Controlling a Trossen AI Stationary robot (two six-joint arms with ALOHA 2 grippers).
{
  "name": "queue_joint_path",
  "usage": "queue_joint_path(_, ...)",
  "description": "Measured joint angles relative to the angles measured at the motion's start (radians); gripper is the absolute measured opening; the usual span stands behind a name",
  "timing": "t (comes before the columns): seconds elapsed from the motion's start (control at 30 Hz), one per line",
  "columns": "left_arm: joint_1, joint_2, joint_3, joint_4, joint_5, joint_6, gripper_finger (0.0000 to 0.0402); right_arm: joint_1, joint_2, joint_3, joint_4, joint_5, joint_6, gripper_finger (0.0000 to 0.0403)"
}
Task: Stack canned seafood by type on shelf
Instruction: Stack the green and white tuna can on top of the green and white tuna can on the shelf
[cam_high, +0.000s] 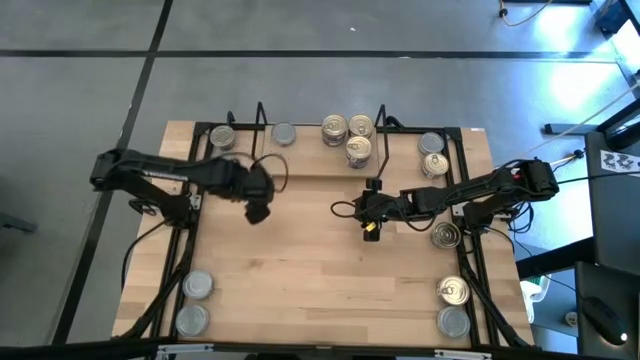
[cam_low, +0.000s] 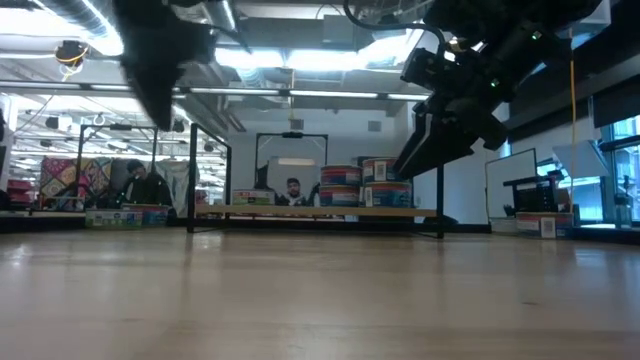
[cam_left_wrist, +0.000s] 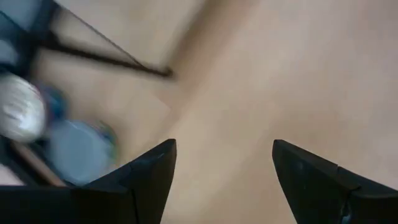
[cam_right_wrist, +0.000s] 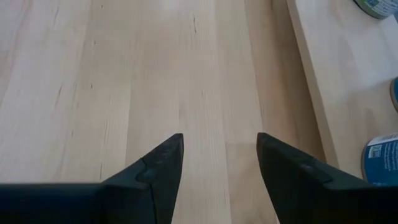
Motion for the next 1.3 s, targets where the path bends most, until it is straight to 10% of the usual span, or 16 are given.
queue_joint_path(0.87, -0.832, 0.08, -0.198, 0.23, 0.53, -1.019, 0.0264, 0.0, 0.0, 0.0, 0.05, -0.041, 0.011, 0.0202)
queue_joint_path(1.3, -0.926, 0.241, -0.201, 0.265, 0.581, -0.937, 0.0264, 0.0, 0.0, 0.0, 0.042, -0.068, 0.011, 0.0202)
